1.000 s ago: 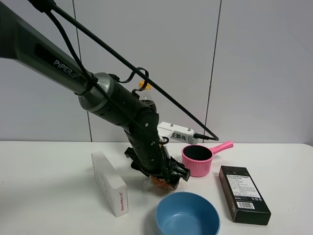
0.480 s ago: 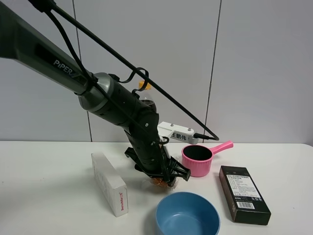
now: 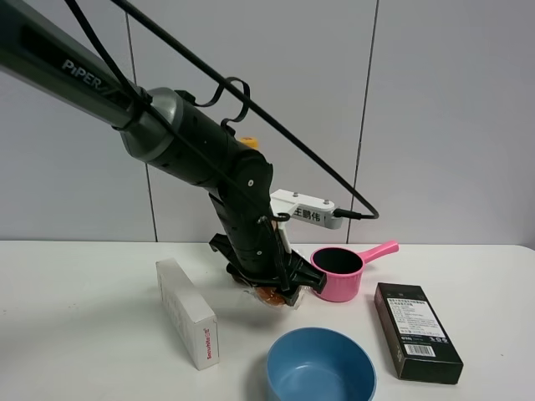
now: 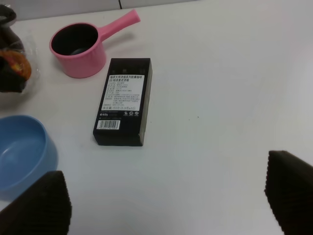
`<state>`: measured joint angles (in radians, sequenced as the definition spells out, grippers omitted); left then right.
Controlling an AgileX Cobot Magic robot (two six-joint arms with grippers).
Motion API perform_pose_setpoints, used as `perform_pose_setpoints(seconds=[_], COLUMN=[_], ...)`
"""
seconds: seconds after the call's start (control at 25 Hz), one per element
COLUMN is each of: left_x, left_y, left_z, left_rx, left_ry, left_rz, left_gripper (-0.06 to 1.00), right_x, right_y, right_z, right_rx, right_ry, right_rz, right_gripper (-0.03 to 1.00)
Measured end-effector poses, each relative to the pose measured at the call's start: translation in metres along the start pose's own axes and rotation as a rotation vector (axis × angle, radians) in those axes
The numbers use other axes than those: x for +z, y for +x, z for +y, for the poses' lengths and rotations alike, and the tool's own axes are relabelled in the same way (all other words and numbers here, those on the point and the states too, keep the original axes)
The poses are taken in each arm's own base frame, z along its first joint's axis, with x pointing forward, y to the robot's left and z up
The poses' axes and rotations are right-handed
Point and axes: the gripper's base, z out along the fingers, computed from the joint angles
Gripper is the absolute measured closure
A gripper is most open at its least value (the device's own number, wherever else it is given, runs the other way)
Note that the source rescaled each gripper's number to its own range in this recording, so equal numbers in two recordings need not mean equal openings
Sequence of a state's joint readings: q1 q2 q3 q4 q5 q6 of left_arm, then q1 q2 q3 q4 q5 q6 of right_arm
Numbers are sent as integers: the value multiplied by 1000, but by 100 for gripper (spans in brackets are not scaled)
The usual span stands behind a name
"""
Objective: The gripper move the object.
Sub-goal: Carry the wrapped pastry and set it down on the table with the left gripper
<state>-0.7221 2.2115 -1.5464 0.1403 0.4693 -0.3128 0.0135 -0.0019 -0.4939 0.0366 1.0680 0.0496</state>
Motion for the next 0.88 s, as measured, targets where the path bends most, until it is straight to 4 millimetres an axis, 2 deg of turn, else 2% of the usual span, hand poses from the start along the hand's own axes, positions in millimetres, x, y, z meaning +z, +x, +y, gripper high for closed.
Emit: perform_pose_setpoints(seconds=[0.16, 0.32, 0.44, 0.56, 0.76, 0.88], left_x=[-22, -52, -82, -124, -190, -216], left_y=[-3, -6, -6, -6, -3, -4], left_z=[-10, -23, -34, -39, -26, 3], left_rx=[37, 100, 168, 210, 196, 96], left_ry=[1, 6, 7, 4, -27, -67], left_rz=[18, 32, 58, 75, 116, 130], left_gripper=[88, 89, 89, 90, 91, 91], right_x=[0, 0, 0, 0, 0, 0], right_y=[0, 0, 0, 0, 0, 0], right_z=[0, 0, 0, 0, 0, 0], right_rx=[0, 0, 0, 0, 0, 0], right_ry=[0, 0, 0, 0, 0, 0], right_rz=[0, 0, 0, 0, 0, 0], right_gripper=[-3, -3, -3, -3, -3, -3])
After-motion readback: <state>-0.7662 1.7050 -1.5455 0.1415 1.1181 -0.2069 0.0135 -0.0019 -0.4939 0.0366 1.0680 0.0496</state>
